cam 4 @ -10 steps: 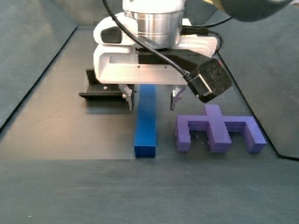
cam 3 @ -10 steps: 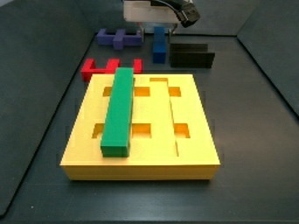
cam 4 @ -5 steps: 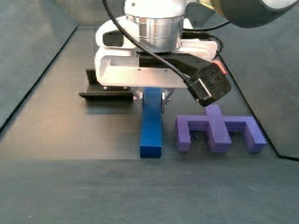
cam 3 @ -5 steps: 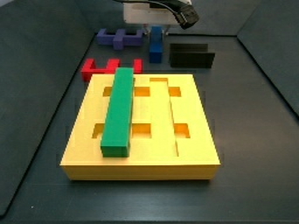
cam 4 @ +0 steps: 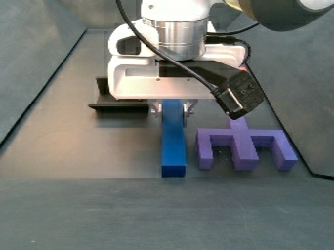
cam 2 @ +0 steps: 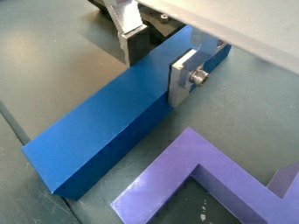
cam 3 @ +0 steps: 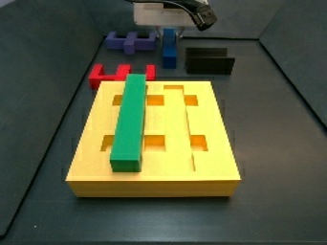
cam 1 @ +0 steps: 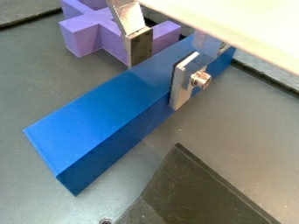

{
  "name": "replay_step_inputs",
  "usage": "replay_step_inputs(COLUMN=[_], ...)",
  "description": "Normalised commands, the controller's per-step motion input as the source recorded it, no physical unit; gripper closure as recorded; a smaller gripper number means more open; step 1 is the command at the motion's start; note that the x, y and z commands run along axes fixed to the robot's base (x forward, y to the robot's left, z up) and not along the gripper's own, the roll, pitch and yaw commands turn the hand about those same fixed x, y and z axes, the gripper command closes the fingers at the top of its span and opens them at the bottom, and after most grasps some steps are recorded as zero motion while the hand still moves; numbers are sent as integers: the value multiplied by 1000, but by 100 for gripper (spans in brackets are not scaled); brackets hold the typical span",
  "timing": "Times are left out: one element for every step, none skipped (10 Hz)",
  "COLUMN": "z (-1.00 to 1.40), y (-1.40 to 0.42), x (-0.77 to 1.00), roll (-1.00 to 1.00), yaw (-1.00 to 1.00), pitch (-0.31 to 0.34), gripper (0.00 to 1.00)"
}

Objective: Pick up the blue object. Move up. Move to above the board. Insert the blue object.
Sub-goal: Pick up the blue object, then move up, then move to above the board.

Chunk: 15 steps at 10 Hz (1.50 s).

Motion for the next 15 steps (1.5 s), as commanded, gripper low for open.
replay_step_inputs(z=[0,0,0,0,0,0,0,0,0,833,826,577,199,1400,1400], y=[0,0,0,0,0,0,0,0,0,0,-3,-20,-9,0,-4], x=[0,0,0,0,0,0,0,0,0,0,-42,-98,-56,0,-24], roll=[0,0,0,0,0,0,0,0,0,0,-1,11,39,0,-9], yaw=[0,0,0,0,0,0,0,0,0,0,42,47,26,0,-9], pitch=[0,0,0,0,0,0,0,0,0,0,-3,-12,-36,0,47], gripper=[100,100,100,100,100,100,100,100,100,100,100,100,100,100,100])
